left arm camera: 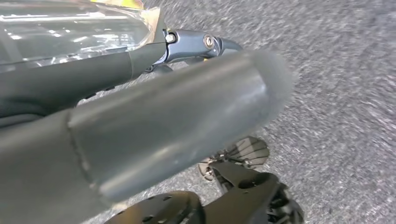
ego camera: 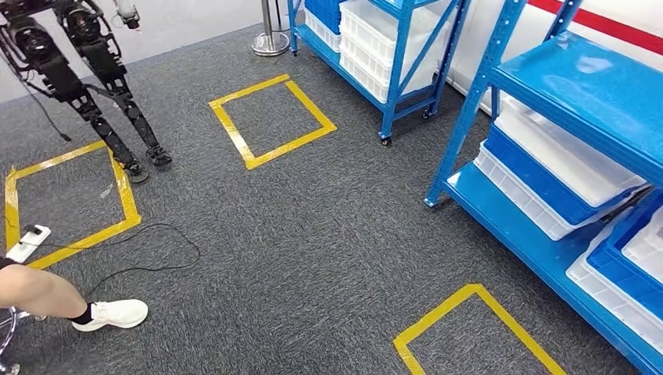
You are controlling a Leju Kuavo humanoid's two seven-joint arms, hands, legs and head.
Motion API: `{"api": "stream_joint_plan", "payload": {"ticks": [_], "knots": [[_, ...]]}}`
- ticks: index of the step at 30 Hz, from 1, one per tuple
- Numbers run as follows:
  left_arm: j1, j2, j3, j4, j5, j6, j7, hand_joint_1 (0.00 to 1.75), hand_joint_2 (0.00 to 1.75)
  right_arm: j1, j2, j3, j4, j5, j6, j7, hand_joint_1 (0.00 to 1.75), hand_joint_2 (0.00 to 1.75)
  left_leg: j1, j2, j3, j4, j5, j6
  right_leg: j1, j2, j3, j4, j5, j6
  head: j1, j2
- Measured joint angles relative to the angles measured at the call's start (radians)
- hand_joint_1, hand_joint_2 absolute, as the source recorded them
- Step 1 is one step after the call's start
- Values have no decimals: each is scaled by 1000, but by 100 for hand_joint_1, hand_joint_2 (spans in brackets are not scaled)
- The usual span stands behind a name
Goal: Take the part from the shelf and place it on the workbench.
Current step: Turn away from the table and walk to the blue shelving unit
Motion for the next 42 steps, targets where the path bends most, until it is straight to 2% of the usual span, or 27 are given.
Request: {"api": "stream_joint_plan", "payload": {"ticks": [2,4,6,8,9,10,11,13,15,17,19,21,23,24,25,27,28,30,32,33,35,37,38,39,40,41,42], "knots": [[-7,-1,0,0,0,0,0,0,0,2,-2,0,0,0,0,0,0,0,7,12,8,0,-5,-13,0,24,-1,-2,3,-18,-5,0],[-12,-3,0,0,0,0,0,0,0,3,-4,0,0,1,0,0,0,0,18,-29,-1,33,-35,-23,-2,46,-1,-4,6,-33,-7,0],[-10,-4,-1,0,0,0,0,0,0,1,-3,0,0,3,0,1,0,0,21,-93,-51,147,-103,-25,2,70,0,-5,9,-45,-12,0],[-5,-5,-1,0,-1,0,1,0,0,0,-2,0,0,5,0,1,0,0,20,-115,-112,269,-150,-20,11,98,-1,-4,10,-52,-12,0],[-4,-5,-1,0,-1,0,2,0,0,1,-2,0,0,5,0,1,0,0,20,-118,-126,290,-146,-15,15,113,-1,-4,11,-53,-12,0],[-4,-5,-1,0,-1,0,3,0,0,2,-2,0,0,6,0,1,0,0,19,-122,-121,269,-121,-10,17,127,1,-4,11,-54,-12,0],[-4,-5,-1,0,-1,1,3,0,0,3,-2,0,0,7,0,2,0,0,17,-130,-99,215,-83,-3,19,141,3,-4,11,-53,-12,0],[-4,-4,-1,0,-2,1,5,0,0,2,-1,0,0,8,0,2,0,0,13,-174,-41,84,-20,12,21,168,4,-3,12,-52,-11,0],[-5,-4,-1,0,-2,1,7,0,0,1,1,0,0,9,0,4,0,0,7,-199,-15,24,-4,18,19,188,-1,-3,15,-44,-12,0],[-8,-5,-1,0,-3,1,9,0,0,3,1,0,0,9,0,5,0,0,3,-181,-12,14,1,22,16,202,-9,-5,20,-32,-13,0],[-9,-7,-1,0,-5,1,9,0,0,5,0,0,0,10,0,6,0,0,4,-157,-4,-6,13,31,19,165,-29,20,8,-29,-11,0],[-8,-8,-1,0,-9,1,10,0,0,3,-1,0,0,10,0,7,0,0,4,-128,-1,-20,21,37,20,109,-81,116,-38,-35,-8,0],[-6,-8,-1,0,-11,0,10,0,0,1,-1,0,0,9,0,7,0,0,2,-96,-3,-20,21,39,15,91,-140,236,-85,-33,-6,0],[-6,-8,-1,0,-12,0,11,0,0,3,-2,0,0,9,0,7,0,0,2,-81,-4,-20,20,38,12,87,-151,262,-90,-26,-6,0],[-7,-8,-2,0,-13,-1,12,0,0,5,-2,0,0,9,0,7,0,0,2,-67,-4,-19,19,37,8,82,-141,249,-80,-15,-6,0],[-7,-10,-2,0,-13,-1,14,0,0,8,-5,0,0,9,0,7,0,0,3,-43,0,-17,15,30,0,50,-68,125,-35,7,-5,0],[-7,-10,-2,0,-13,-1,14,0,0,7,-5,0,0,9,0,7,0,0,1,-32,1,-13,10,23,0,27,-30,59,-15,11,-5,0],[-8,-10,-2,0,-13,-1,16,0,0,4,-4,-1,0,9,0,7,0,0,-3,-11,5,-7,1,8,3,3,8,-8,2,3,-8,0],[-11,-11,-2,0,-13,-1,16,0,0,4,-3,-1,0,9,0,7,0,0,0,9,13,-8,-3,-5,7,23,5,-11,4,-15,-11,0],[-13,-11,-2,0,-13,-1,16,0,0,6,-4,-2,0,9,0,7,0,0,5,4,15,-5,-7,-11,6,34,6,-12,5,-22,-12,0],[-15,-12,-2,0,-13,0,16,0,0,7,-4,-3,0,8,0,7,0,0,13,-43,-2,45,-47,-22,0,55,9,-15,10,-37,-16,0],[-12,-12,-2,0,-13,0,17,0,0,6,-3,-6,0,6,0,7,0,0,16,-100,-57,169,-117,-26,2,78,6,-15,13,-46,-21,0],[-10,-12,-2,0,-13,0,18,0,0,5,-2,-7,0,6,0,7,0,0,16,-111,-89,232,-144,-26,4,91,5,-15,14,-49,-22,0],[-8,-12,-2,0,-13,0,19,0,0,6,-1,-8,0,5,0,7,0,0,16,-115,-110,272,-153,-25,7,104,4,-15,15,-51,-22,0],[-8,-12,-2,0,-13,0,19,0,0,7,-1,-9,0,4,0,6,0,0,16,-118,-115,276,-141,-22,9,118,4,-15,16,-51,-22,0],[-8,-12,-2,0,-13,0,19,0,0,8,-2,-11,0,3,0,6,0,0,15,-122,-102,241,-110,-18,11,131,5,-15,16,-52,-22,0],[-8,-11,-2,0,-13,0,19,0,0,9,-1,-13,0,3,0,6,0,0,15,-136,-73,176,-70,-12,11,145,7,-15,17,-51,-22,0]]}}
